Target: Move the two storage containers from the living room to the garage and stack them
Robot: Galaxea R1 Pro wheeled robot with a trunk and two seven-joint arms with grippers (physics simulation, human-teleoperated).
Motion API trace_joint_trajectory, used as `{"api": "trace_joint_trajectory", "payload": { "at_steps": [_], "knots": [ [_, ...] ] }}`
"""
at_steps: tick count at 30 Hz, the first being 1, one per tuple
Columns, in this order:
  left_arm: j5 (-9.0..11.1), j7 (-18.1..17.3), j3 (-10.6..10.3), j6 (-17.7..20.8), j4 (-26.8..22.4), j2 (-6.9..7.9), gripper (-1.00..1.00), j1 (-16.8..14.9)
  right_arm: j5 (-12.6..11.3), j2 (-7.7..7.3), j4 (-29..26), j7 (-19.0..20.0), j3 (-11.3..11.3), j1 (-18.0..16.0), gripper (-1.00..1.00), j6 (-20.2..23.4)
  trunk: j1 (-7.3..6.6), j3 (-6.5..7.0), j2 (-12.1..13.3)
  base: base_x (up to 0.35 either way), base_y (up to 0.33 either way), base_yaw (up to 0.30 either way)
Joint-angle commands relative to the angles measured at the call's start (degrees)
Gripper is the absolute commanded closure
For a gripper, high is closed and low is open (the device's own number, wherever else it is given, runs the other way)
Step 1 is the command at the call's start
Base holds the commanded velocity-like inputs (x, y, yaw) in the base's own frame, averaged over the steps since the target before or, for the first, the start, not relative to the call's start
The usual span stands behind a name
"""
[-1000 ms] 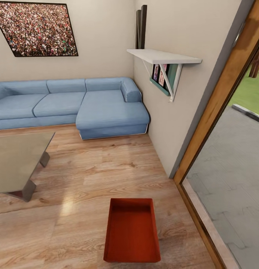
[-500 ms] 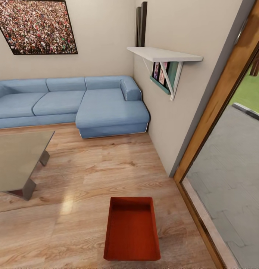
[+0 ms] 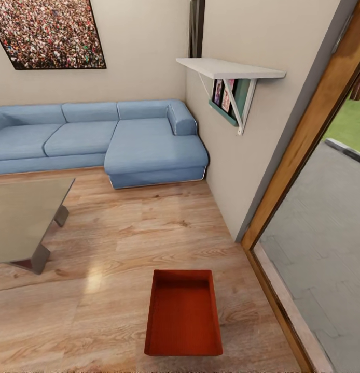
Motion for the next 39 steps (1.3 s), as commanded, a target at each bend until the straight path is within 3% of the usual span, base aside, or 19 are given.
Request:
{"api": "trace_joint_trajectory", "payload": {
  "at_steps": [1, 39],
  "knots": [
    [0.6, 0.1, 0.0, 0.1, 0.0, -0.03, -1.00, 0.0, -0.5, 0.05, 0.2, -0.1, 0.5, 0.0, -1.00, -0.3, 0.00, -0.13, 0.0, 0.000, 0.000, 0.000],
    [0.7, 0.1, 0.0, 0.2, 0.0, -0.11, -1.00, 0.0, -0.3, -0.36, 0.2, 0.4, 0.7, 0.0, -1.00, -0.3, 0.00, -3.66, 0.0, 0.000, 0.000, 0.000]
  ]
}}
